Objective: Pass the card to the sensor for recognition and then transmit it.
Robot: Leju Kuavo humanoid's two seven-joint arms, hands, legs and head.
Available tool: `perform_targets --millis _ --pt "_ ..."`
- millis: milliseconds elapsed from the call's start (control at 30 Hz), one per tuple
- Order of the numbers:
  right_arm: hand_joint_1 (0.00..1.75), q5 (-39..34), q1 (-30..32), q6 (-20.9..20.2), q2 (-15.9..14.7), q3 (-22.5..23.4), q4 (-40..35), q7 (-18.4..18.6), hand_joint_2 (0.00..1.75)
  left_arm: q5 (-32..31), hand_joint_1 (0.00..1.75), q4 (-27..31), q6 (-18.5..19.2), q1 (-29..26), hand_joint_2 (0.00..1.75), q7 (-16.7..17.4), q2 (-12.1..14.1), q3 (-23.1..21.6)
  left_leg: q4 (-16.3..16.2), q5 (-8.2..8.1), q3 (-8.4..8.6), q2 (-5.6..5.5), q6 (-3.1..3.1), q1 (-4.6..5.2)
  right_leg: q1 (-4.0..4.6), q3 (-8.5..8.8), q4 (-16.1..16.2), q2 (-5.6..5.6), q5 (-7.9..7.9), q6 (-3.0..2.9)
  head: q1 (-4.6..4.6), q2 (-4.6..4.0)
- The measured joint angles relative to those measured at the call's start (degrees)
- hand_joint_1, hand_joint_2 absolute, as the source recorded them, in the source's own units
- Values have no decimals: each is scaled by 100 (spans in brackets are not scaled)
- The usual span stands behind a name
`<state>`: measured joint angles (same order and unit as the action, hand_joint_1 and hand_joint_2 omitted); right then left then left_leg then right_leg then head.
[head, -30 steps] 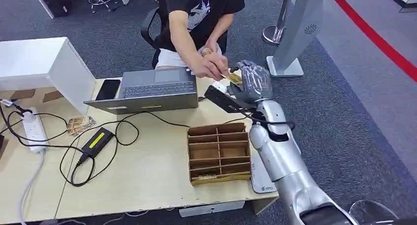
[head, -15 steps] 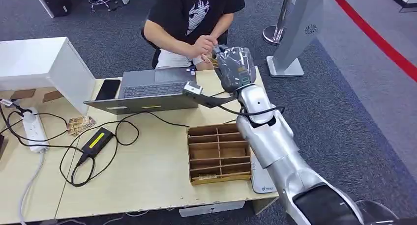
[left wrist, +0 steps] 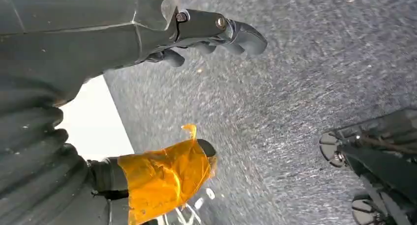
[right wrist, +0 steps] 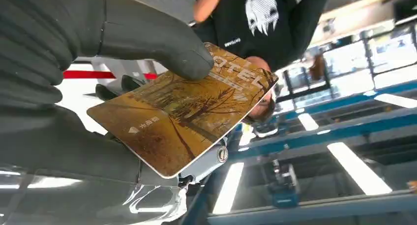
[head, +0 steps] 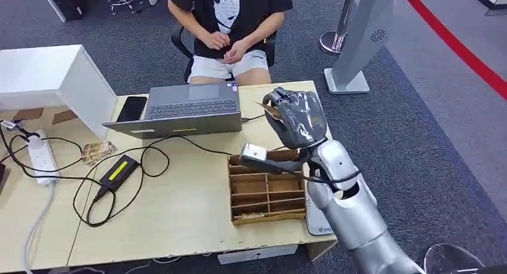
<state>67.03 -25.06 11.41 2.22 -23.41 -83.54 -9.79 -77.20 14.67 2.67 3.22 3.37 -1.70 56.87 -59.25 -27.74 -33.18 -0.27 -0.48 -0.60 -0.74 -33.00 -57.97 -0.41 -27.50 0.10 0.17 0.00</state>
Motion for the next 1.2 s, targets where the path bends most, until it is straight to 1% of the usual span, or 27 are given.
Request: perform_targets --millis 133,200,267,367,533,700,900,967,1067,1200 --pt "175 -111 472 24 -557 -13 -378 -46 175 109 0 0 -52 -60 175 24 -11 201 -2 -2 2 2 2 2 -1 -2 2 3 1 1 -4 0" --pt "175 -331 750 -41 -883 13 -572 -61 175 176 0 2 -74 -79 175 57 -33 321 -2 -3 0 -3 4 2 -1 0 3 -3 0 1 -4 2" --pt "175 -514 1002 -85 -1130 57 -723 -107 175 214 0 4 -100 -107 175 70 -53 430 -2 -5 -1 -1 2 2 -1 -2 3 -1 0 1 -4 0" --pt "175 -694 1357 -177 -1521 227 -926 -103 175 260 0 18 -122 -105 175 79 -83 577 -2 -7 -1 -1 5 2 -1 -2 3 -2 -1 2 -2 0" --pt "175 -896 1881 -324 -1990 585 -1112 -133 175 293 0 48 -135 -112 175 94 -153 790 -1 -7 -2 0 5 2 -1 -1 2 -1 0 2 -2 0" --pt "175 -900 2174 -514 -2273 774 -1149 -186 175 295 0 85 -133 -113 175 109 -195 940 -1 -7 -1 1 5 2 -1 -2 2 0 0 1 -4 2" --pt "175 -907 2347 -837 -2594 763 -1140 -262 175 258 0 133 -133 -108 175 109 -236 1086 -1 -7 -1 2 5 2 -1 -1 1 2 0 1 -7 0" --pt "175 -878 2337 -966 -2690 684 -1108 -262 175 223 0 149 -131 -102 175 109 -245 1125 -1 -7 -2 2 5 1 -1 0 1 2 0 1 -4 2" --pt "175 -706 2245 -1148 -2810 419 -983 -229 175 170 0 151 -127 -99 175 109 -245 1149 -1 -7 -2 2 5 1 -1 0 1 2 0 1 -4 2" --pt "175 -673 1938 -1331 -2889 2 -712 -221 175 109 0 157 -120 -92 175 109 -245 1184 -1 -6 0 5 5 1 -1 1 1 5 1 1 -2 0"
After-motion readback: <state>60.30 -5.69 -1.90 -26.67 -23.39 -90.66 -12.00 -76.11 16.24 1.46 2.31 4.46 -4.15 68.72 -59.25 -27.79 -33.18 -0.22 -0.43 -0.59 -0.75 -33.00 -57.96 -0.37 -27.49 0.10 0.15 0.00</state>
